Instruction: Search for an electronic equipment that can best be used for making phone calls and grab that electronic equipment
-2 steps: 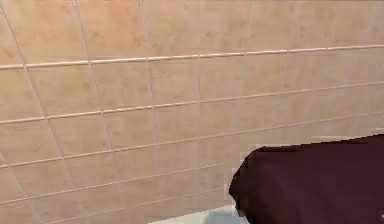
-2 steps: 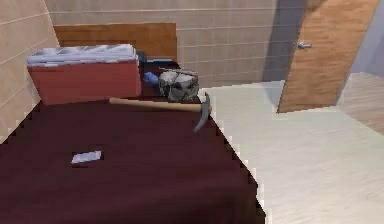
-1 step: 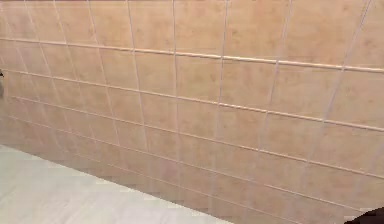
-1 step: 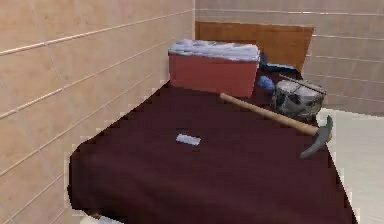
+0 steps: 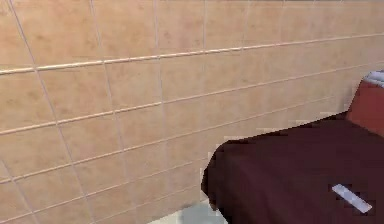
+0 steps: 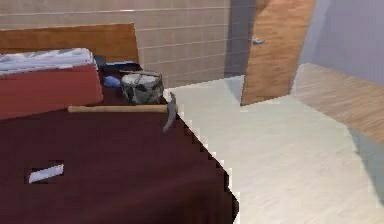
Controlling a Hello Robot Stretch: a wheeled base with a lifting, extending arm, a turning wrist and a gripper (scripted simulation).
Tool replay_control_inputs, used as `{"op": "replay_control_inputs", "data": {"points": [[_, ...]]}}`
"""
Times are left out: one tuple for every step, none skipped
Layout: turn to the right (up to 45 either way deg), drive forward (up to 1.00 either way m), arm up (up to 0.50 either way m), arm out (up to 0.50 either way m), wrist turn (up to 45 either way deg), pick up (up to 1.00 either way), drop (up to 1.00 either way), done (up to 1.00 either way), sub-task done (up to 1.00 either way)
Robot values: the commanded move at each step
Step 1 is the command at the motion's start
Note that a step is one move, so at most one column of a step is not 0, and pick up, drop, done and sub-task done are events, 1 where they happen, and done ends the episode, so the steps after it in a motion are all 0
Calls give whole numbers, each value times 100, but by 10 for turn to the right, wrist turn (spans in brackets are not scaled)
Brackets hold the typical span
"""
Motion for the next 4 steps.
{"op": "replay_control_inputs", "data": {"points": [[270,0,0,0,0,0,0,0,0],[0,30,0,0,0,0,0,0,0],[-450,0,0,0,0,0,0,0,0],[-180,0,0,0,0,0,0,0,0]]}}
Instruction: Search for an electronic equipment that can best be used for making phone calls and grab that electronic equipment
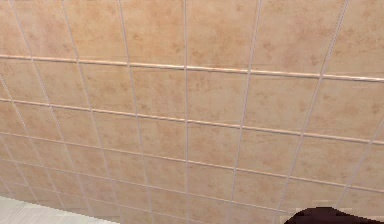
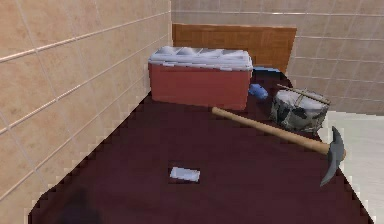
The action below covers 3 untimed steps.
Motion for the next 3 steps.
{"op": "replay_control_inputs", "data": {"points": [[0,0,50,0,0,0,0,0,0],[0,0,22,0,0,0,0,0,0],[0,0,0,38,0,0,0,0,0]]}}
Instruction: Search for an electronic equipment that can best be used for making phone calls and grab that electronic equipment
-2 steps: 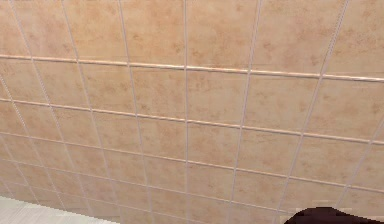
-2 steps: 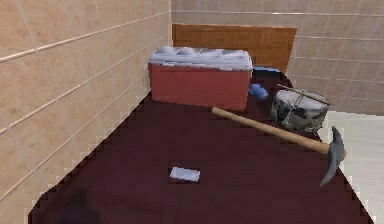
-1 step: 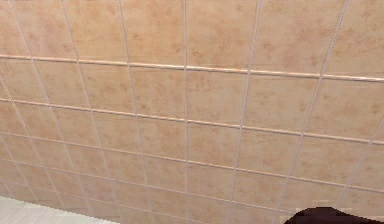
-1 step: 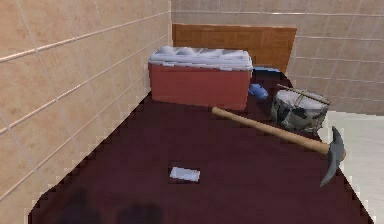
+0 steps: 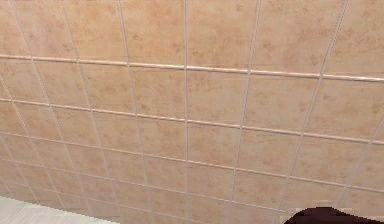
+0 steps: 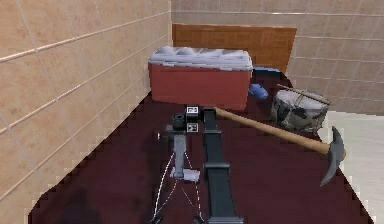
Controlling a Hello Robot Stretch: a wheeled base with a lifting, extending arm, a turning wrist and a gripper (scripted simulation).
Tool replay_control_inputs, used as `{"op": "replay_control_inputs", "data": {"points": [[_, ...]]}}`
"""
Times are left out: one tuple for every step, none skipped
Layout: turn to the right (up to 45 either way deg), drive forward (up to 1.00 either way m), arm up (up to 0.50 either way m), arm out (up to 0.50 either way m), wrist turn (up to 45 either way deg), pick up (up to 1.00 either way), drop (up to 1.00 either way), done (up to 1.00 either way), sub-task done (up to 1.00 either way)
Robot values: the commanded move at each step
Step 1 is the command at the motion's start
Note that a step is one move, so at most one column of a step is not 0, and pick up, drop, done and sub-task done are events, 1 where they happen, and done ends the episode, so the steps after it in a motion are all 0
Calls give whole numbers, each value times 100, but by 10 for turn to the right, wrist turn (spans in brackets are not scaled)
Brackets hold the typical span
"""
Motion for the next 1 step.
{"op": "replay_control_inputs", "data": {"points": [[0,0,0,0,450,0,0,0,0]]}}
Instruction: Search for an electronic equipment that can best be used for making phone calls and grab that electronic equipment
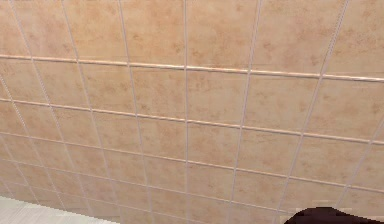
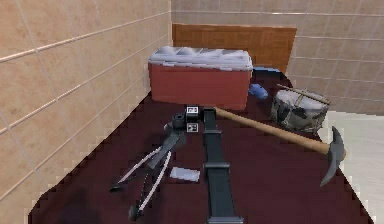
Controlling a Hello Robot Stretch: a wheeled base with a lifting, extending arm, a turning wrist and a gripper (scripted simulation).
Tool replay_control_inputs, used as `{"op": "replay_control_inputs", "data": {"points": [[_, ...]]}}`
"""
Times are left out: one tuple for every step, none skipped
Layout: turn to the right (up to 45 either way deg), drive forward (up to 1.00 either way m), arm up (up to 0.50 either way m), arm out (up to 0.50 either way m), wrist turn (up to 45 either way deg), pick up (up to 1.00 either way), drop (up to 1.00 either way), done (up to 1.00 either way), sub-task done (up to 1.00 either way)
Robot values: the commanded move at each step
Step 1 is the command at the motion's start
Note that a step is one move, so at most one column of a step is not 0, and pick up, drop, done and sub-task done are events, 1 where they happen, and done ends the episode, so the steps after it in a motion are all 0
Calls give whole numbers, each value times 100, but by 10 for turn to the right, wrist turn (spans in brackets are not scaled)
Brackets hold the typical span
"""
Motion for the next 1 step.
{"op": "replay_control_inputs", "data": {"points": [[0,0,0,0,450,0,0,0,0]]}}
